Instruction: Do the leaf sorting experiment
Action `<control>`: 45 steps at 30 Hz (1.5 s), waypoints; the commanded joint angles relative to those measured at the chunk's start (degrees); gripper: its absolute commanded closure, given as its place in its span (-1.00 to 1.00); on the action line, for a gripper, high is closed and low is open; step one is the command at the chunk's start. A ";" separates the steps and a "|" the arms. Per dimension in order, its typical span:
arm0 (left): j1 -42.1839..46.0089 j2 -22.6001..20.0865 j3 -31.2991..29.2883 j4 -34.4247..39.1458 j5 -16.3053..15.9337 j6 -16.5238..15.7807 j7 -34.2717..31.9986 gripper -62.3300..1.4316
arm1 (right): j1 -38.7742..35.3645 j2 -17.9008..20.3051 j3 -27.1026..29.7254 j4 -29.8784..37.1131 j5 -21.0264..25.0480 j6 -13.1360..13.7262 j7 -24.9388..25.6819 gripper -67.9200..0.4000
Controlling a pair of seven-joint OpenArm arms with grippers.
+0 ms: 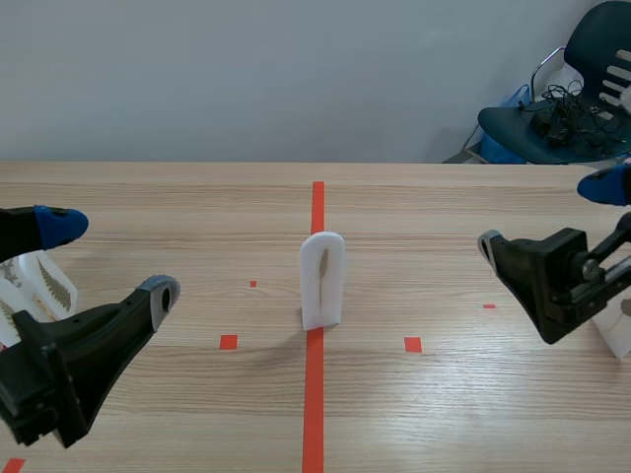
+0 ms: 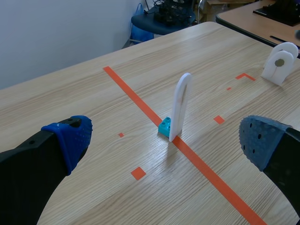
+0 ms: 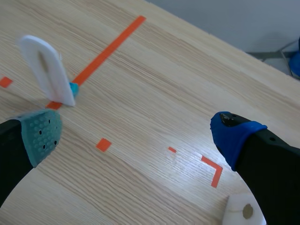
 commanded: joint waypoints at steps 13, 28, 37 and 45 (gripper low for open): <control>0.13 0.42 -0.20 0.55 -0.37 -0.13 -1.03 -1.00 | 23.26 -6.88 -13.16 -29.70 -7.28 8.92 8.09 -1.00; 0.13 0.42 -0.20 0.55 -0.37 -0.13 -1.03 -1.00 | 37.64 -13.70 -30.71 -43.67 -19.12 13.16 17.70 -1.00; 0.13 0.42 -0.20 0.55 -0.37 -0.13 -1.01 -1.00 | 42.84 -19.98 -35.34 -50.21 -22.75 11.02 18.47 -1.00; 0.13 0.42 -0.20 0.55 -0.37 -0.13 -1.01 -1.00 | 43.17 -20.02 -36.72 -51.47 -22.75 10.80 17.35 -0.44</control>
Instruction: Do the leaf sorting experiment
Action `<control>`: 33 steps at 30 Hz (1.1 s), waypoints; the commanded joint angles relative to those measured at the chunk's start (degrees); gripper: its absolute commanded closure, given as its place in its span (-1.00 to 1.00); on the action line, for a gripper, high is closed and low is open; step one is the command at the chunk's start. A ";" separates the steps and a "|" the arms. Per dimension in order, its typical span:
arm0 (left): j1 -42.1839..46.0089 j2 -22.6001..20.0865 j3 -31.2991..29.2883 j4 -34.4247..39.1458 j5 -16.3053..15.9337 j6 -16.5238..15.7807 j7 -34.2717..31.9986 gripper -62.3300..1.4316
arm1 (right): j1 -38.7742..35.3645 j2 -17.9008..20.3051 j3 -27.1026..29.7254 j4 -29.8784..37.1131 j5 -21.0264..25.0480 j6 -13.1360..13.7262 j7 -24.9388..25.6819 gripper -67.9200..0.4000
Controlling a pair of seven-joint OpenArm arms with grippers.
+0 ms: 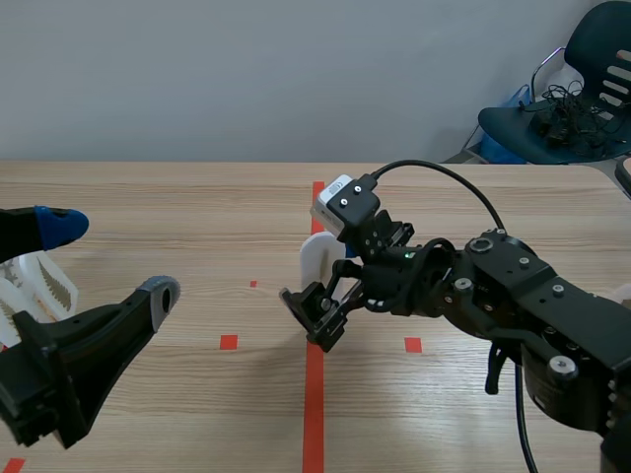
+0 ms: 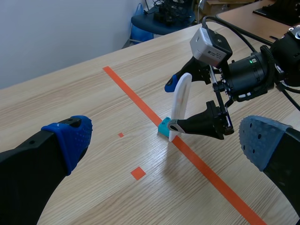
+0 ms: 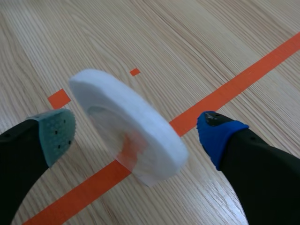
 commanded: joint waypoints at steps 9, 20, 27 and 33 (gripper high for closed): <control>0.11 0.42 -0.20 0.55 -0.37 -0.13 -1.01 -1.00 | 0.70 1.25 0.26 1.05 0.44 -0.20 0.66 0.37; 0.11 0.42 -0.20 0.55 -0.37 -0.13 -1.03 -1.00 | -0.28 1.25 0.26 1.07 0.46 -0.17 1.14 0.82; 0.11 0.42 -0.20 0.55 -0.37 -0.13 -1.03 -1.00 | -0.42 1.49 1.29 2.86 0.46 0.48 1.49 0.82; 0.11 0.42 -0.20 0.55 -0.37 -0.13 -1.03 -1.00 | -3.04 1.90 6.21 10.62 0.50 0.70 -2.58 0.82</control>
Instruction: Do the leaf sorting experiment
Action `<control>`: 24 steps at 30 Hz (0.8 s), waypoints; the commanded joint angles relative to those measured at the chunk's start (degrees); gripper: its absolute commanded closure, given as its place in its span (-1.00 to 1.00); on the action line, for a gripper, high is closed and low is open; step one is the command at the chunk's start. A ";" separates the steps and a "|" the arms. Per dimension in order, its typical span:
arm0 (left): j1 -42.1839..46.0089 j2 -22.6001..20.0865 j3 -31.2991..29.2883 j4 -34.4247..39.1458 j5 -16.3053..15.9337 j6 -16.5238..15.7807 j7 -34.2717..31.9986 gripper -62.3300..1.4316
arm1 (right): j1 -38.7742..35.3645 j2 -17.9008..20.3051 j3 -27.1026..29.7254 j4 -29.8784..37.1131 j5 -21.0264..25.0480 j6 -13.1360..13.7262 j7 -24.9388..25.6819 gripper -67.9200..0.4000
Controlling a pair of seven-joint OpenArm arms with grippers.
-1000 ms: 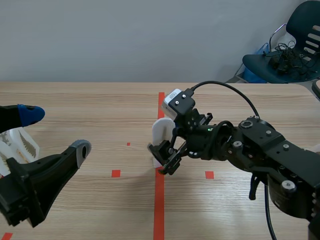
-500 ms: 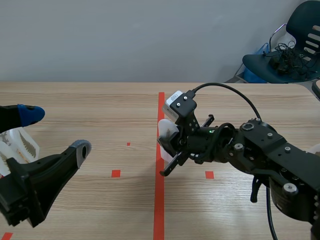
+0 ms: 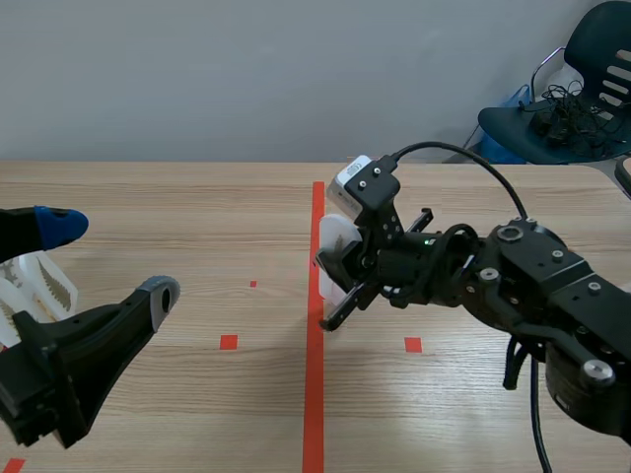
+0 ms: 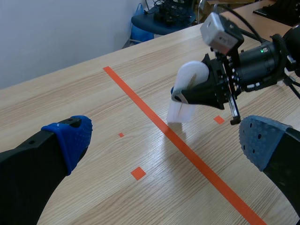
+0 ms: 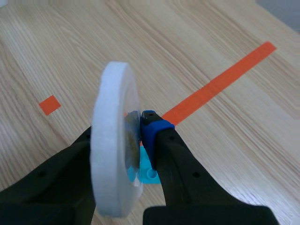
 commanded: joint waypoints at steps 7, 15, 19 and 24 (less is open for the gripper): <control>0.13 0.42 -0.20 0.55 -0.37 -0.13 -1.01 -1.00 | -7.96 2.27 9.40 17.33 0.70 0.11 -9.38 0.94; 0.13 0.42 -0.20 0.55 -0.37 -0.13 -1.01 -1.00 | -22.58 4.52 19.61 28.63 6.38 -0.92 -15.45 0.94; 0.13 0.42 -0.20 0.55 -0.37 -0.13 -1.01 -1.00 | -28.74 4.24 25.86 28.76 7.15 -6.80 -15.50 0.94; 0.13 0.42 -0.20 0.55 -0.37 -0.13 -1.01 -1.00 | -30.84 4.26 32.72 28.44 7.72 -11.39 -15.54 0.94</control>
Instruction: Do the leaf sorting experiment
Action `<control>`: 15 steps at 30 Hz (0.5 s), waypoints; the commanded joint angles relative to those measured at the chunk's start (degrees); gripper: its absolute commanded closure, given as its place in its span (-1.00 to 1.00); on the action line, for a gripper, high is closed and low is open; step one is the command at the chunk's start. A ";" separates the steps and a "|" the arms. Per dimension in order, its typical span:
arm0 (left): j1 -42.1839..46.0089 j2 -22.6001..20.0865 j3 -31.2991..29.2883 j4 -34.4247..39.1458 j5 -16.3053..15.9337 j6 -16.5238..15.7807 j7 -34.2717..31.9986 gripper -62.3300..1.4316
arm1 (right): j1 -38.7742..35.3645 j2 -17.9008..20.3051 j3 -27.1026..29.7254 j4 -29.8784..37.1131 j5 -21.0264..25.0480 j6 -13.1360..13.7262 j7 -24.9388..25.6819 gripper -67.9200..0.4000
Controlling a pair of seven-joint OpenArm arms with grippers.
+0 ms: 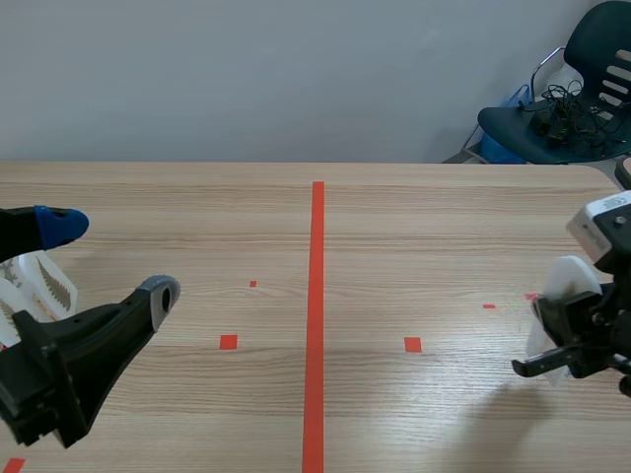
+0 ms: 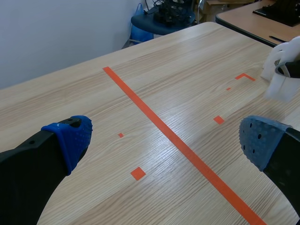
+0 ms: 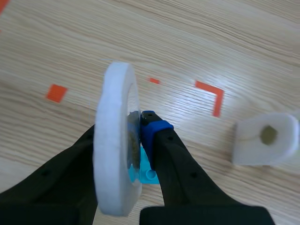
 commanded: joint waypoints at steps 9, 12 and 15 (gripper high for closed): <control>0.13 0.42 -0.20 0.55 -0.37 -0.13 -1.01 -1.00 | 7.02 0.39 5.09 -10.14 6.82 0.24 3.04 0.94; 0.13 0.42 -0.20 0.55 -0.37 -0.13 -1.01 -1.00 | 10.23 0.68 5.27 -15.72 7.98 0.24 3.10 0.94; 0.13 0.42 -0.20 0.55 -0.37 -0.13 -1.01 -1.00 | 13.14 0.85 6.34 -19.78 8.33 0.22 3.54 0.94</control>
